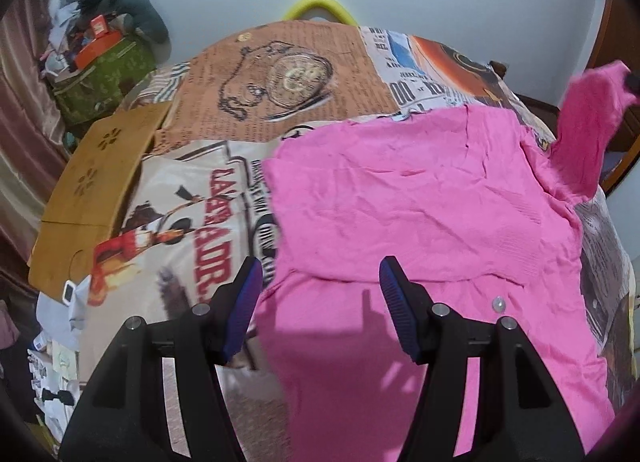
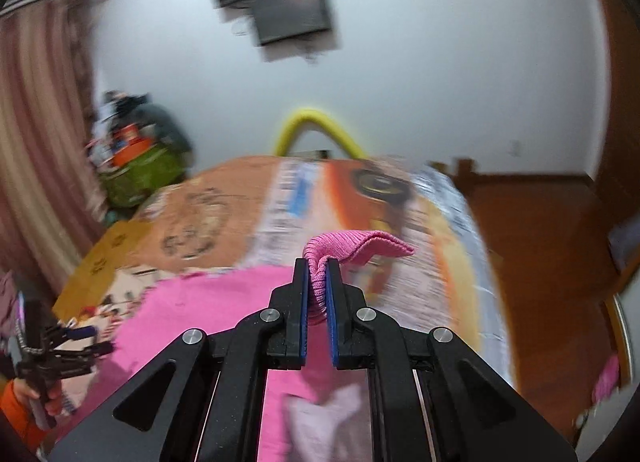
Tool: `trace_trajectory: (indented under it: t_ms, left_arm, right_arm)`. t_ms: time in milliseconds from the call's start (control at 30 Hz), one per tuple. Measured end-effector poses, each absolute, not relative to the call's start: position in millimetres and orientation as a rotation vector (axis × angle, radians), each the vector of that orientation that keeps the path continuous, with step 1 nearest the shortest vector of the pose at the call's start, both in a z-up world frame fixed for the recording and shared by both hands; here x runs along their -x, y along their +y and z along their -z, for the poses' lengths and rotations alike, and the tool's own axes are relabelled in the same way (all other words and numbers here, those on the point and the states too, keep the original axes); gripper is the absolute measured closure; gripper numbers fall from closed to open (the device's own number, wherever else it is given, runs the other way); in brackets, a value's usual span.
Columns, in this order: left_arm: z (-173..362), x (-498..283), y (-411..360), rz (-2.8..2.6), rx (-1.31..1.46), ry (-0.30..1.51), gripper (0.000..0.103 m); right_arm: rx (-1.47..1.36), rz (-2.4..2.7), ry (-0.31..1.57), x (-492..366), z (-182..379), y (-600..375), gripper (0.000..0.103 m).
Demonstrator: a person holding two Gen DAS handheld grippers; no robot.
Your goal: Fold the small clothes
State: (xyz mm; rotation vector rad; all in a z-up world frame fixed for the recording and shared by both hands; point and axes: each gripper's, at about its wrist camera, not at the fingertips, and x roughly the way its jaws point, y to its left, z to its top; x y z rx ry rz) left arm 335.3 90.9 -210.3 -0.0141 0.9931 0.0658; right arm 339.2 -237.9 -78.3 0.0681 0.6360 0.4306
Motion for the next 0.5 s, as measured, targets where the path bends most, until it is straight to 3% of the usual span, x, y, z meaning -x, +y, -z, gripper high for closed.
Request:
trace_trajectory:
  t_ms: [233,500]
  left_arm:
    - [208.2,-316.9,117.8,-0.100,0.046,1.006,0.042]
    - [202.1,-307.3,119.5,-0.095,0.041,0.999,0.042]
  right_arm:
    - [0.032,-0.676,0.727,-333.0,108.7,-121.1,0.096]
    - [0.056,-0.730,0.815,-320.6,137.5,-99.3,0.078]
